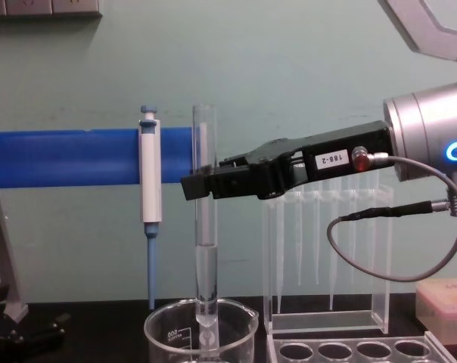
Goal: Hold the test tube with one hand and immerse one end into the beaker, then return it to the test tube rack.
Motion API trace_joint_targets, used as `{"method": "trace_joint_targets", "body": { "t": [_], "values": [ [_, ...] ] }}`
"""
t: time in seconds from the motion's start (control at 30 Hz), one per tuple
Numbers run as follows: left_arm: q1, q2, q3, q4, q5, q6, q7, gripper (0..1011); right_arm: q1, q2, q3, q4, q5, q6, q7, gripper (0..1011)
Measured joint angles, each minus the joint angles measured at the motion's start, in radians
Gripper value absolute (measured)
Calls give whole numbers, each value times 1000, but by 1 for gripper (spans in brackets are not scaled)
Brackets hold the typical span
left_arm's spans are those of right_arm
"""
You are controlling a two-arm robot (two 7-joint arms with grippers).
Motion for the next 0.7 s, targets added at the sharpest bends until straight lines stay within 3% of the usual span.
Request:
{"method": "trace_joint_targets", "body": {
  "t": [0.7],
  "values": [
    [0, 0, 0, 0, 0, 0, 0, 1000, 9, 9, -9, -19, 36, -5, -6, 238]
  ]
}}
